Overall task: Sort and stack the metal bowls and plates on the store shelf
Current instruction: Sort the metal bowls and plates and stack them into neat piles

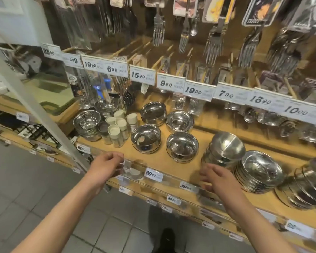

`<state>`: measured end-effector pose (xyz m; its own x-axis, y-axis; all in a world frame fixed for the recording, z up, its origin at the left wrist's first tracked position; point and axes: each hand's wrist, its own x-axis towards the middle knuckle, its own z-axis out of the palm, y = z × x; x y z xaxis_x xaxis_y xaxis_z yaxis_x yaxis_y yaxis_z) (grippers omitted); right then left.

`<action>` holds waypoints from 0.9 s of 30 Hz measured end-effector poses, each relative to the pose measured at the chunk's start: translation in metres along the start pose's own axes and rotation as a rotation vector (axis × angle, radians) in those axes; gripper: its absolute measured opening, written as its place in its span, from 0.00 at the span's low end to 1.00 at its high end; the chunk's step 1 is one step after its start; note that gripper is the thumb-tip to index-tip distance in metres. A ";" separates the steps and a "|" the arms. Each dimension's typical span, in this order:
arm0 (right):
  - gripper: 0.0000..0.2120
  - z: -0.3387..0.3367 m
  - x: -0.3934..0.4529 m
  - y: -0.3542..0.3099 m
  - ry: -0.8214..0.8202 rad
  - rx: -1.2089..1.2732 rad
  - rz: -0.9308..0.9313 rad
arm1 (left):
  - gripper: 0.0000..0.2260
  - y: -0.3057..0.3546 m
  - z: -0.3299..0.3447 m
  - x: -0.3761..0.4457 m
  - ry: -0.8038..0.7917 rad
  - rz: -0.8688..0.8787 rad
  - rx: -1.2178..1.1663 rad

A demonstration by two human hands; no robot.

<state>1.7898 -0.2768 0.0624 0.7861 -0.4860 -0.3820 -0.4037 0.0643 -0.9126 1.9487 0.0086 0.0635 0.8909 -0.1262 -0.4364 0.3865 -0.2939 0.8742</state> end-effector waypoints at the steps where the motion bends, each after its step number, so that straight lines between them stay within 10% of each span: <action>1: 0.08 0.006 0.009 0.003 -0.008 0.012 0.012 | 0.06 0.000 0.001 0.007 -0.002 -0.011 0.007; 10: 0.20 0.059 0.095 0.029 -0.049 0.072 0.201 | 0.07 0.009 0.021 0.084 -0.041 -0.141 0.109; 14: 0.10 0.076 0.116 0.035 0.081 0.135 0.272 | 0.07 0.005 0.040 0.109 -0.086 -0.205 0.132; 27: 0.25 0.103 0.153 0.041 0.446 0.157 0.475 | 0.06 -0.011 0.062 0.182 -0.114 -0.274 0.117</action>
<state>1.9415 -0.2586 -0.0485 0.2576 -0.6852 -0.6813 -0.5584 0.4698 -0.6837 2.0922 -0.0702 -0.0386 0.7226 -0.1303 -0.6789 0.5723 -0.4380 0.6932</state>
